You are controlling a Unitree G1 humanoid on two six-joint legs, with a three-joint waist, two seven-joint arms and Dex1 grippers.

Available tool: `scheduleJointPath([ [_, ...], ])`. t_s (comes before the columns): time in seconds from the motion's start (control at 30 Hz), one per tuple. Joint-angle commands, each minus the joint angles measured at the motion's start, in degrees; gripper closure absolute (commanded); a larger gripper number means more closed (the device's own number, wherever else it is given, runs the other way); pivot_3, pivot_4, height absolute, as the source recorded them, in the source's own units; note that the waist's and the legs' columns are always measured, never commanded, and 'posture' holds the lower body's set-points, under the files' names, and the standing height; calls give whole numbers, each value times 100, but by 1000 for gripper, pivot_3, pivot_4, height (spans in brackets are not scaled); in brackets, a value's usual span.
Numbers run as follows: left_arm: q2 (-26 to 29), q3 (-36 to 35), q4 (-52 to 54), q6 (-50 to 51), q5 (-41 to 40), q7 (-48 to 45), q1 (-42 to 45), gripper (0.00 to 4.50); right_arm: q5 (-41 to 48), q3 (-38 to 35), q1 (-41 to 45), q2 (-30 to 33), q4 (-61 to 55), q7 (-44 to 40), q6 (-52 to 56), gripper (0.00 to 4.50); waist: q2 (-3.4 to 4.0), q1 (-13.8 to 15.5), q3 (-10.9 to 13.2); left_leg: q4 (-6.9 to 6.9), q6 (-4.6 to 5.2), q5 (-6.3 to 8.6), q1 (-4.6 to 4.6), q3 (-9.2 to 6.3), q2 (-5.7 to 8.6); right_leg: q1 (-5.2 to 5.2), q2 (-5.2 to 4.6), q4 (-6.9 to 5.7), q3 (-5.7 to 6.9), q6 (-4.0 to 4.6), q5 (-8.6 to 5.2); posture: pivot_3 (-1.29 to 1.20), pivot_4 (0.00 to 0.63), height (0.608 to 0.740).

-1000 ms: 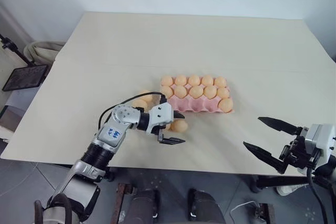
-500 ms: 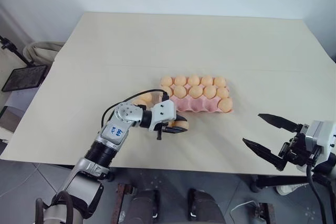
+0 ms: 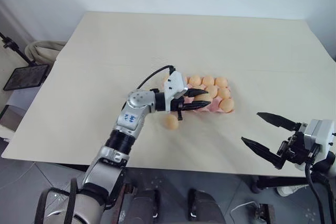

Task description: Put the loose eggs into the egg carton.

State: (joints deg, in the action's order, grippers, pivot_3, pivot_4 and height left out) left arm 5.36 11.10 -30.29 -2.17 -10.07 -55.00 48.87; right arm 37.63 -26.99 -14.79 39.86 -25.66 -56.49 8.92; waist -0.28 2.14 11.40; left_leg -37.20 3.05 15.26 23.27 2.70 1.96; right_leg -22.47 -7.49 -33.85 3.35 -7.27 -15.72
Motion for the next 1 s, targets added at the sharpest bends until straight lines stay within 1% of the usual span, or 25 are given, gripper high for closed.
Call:
scheduleJointPath([
  [0.03, -271, 14, -849, -564, 303, 327, 486, 3191, 20, -29, -14, -67, -204, 98, -62, 0, -2, 18, 1, 0, 2, 1, 0, 3, 0, 0, 0, 1, 1, -1, 1, 0, 150, 740],
  [0.17, -518, -61, -1754, -940, 456, 493, 867, 3191, 21, -76, -96, -136, -335, 212, -81, 0, -3, 81, 2, 1, 7, 5, 0, 11, 0, -3, 0, 4, -1, -4, 2, 0, 150, 740],
  [0.3, -619, -104, -2124, -1050, 421, 274, 966, 3191, 0, -110, -236, -224, -482, 315, -95, 0, -3, 97, 2, 5, 6, 9, 2, 16, 0, -8, -2, 7, 10, -4, 2, 0, 150, 740],
  [0.33, -620, -95, -2132, -1089, 421, 207, 945, 2580, -7, -117, -269, -241, -501, 330, -106, 0, -3, 95, 2, 4, 8, 11, 2, 19, -1, -8, -3, 8, 12, -4, 2, 0, 150, 740],
  [0.37, -618, -105, -2137, -1121, 432, 201, 924, 2361, -10, -122, -297, -259, -524, 353, -112, 0, -3, 94, 2, 4, 11, 13, 2, 25, -1, -9, -5, 8, 15, -5, 2, 0, 150, 740],
  [0.53, -601, -176, -1982, -1224, 386, 35, 763, 741, -35, -69, -373, -328, -580, 419, -151, 0, -4, 96, 2, 1, 16, 17, 2, 30, -1, -8, -7, 12, 12, -8, 4, 0, 150, 740],
  [0.6, -491, -145, -1693, -1206, 344, -191, 554, 140, -52, -3, -326, -342, -539, 425, -166, 0, -3, 86, 2, 2, 16, 17, 2, 30, -1, -8, -7, 11, 12, -8, 4, 0, 150, 740],
  [0.73, 84, -22, -801, -1269, 384, -688, -100, 140, -90, 147, -143, -349, -375, 360, -193, 0, -3, -1, 2, 5, 11, 19, -2, 40, -9, -12, -2, 8, 4, -8, 4, 0, 150, 740],
  [0.8, 381, -117, -376, -1089, 277, -782, -371, 140, -104, 211, -78, -354, -304, 315, -217, 0, -3, -7, 2, 5, 9, 19, -4, 37, -12, -13, -2, 3, 7, -7, 4, 0, 150, 740],
  [0.87, 791, -281, 171, -1020, 77, -966, -703, 140, -114, 286, 10, -342, -201, 249, -247, 0, -1, -41, 0, 2, 9, 18, -5, 37, -13, -12, -3, 3, 5, -6, 5, 0, 150, 740],
  [1.0, 1476, -701, 1214, -796, -429, -1151, -1308, 140, -109, 369, 168, -253, 4, 43, -282, 0, 0, -84, 1, 3, 10, 19, -7, 37, -13, -12, -7, 4, -13, -4, 5, 0, 150, 740],
])
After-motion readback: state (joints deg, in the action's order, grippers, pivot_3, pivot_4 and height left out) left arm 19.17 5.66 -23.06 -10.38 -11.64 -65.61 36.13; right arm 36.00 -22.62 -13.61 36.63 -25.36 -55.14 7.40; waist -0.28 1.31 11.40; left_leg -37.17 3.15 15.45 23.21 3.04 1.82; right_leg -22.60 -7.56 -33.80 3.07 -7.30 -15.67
